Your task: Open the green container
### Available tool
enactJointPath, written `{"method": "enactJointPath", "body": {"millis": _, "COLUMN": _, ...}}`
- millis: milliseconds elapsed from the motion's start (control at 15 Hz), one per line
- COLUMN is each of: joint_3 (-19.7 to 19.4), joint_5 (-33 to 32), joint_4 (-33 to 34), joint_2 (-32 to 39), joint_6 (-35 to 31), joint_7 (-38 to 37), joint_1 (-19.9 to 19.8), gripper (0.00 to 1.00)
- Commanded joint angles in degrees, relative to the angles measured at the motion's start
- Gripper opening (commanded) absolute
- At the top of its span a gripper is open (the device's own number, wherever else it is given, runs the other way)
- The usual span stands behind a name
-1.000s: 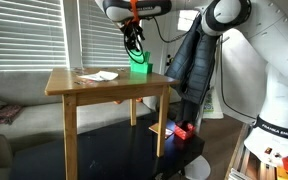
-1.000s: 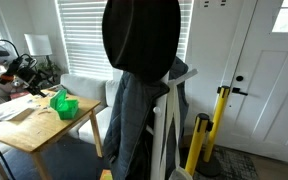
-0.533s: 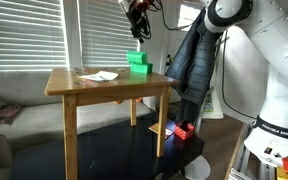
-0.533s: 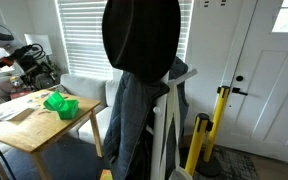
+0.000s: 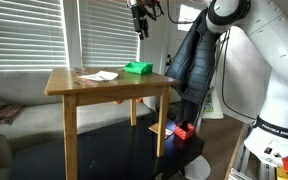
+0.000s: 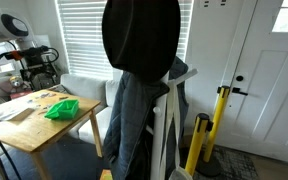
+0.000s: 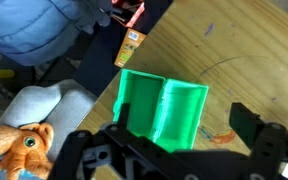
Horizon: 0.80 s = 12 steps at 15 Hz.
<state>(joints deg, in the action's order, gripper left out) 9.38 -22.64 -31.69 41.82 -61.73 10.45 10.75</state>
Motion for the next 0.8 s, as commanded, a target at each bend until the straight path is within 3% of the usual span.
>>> {"method": "enactJointPath", "body": {"millis": 0, "joint_3": 3.6, "joint_5": 8.2, "joint_4": 2.0, "joint_2": -0.2, "joint_6": 2.1, "joint_7": 1.8, "joint_1": -4.2, "gripper": 1.00}}
{"method": "enactJointPath", "body": {"millis": 200, "joint_3": 5.3, "joint_5": 13.8, "joint_4": 2.2, "joint_2": -0.3, "joint_6": 2.7, "joint_7": -0.6, "joint_1": -6.8, "gripper": 1.00}}
{"method": "enactJointPath", "body": {"millis": 267, "joint_3": 3.7, "joint_5": 10.3, "joint_4": 0.9, "joint_2": -0.2, "joint_6": 0.8, "joint_7": 0.4, "joint_1": -5.2, "gripper": 1.00}}
{"method": "enactJointPath", "body": {"millis": 733, "joint_3": 4.7, "joint_5": 12.2, "joint_4": 1.2, "joint_2": -0.2, "joint_6": 1.1, "joint_7": 0.2, "joint_1": -6.4, "gripper": 1.00}}
